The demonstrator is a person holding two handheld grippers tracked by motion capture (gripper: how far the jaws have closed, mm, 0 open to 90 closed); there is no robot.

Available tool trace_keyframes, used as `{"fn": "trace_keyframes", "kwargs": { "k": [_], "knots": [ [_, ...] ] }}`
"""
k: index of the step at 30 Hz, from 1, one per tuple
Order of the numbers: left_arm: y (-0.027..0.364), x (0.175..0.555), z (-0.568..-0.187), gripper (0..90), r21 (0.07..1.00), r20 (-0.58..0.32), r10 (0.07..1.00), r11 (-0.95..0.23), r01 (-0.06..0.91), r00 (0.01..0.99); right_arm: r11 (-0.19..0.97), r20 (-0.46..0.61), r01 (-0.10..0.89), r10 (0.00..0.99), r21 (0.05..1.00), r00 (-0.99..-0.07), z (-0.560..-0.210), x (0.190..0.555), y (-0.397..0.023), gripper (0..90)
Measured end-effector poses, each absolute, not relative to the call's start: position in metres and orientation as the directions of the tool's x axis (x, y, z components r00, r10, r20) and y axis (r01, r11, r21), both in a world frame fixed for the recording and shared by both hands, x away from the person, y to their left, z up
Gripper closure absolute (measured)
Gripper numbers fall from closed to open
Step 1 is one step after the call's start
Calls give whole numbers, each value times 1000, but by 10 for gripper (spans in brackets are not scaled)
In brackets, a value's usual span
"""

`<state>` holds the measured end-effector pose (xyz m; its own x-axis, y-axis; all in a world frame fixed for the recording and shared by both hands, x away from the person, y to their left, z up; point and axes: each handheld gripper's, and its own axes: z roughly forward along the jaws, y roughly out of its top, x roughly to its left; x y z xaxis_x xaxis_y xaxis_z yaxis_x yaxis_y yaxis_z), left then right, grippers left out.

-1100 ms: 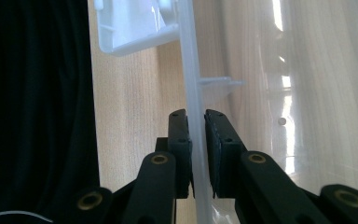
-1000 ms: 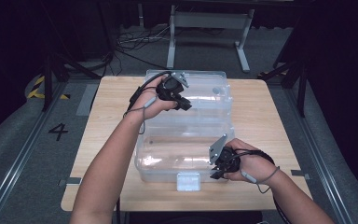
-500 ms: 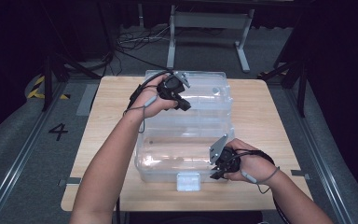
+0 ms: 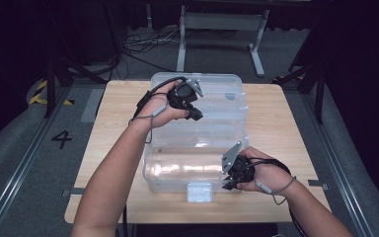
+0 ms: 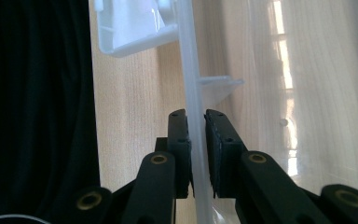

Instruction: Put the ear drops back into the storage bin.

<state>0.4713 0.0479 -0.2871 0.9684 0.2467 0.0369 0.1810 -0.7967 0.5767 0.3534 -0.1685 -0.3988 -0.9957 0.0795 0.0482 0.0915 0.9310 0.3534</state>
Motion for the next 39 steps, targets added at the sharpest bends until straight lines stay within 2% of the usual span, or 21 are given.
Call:
{"fn": "trace_keyframes", "kwargs": {
  "k": [39],
  "knots": [
    [36,422,-277,875,461,56,152,-880,109,987,924,39,90,81,371,-996,-401,352,-172,810]
  ]
}}
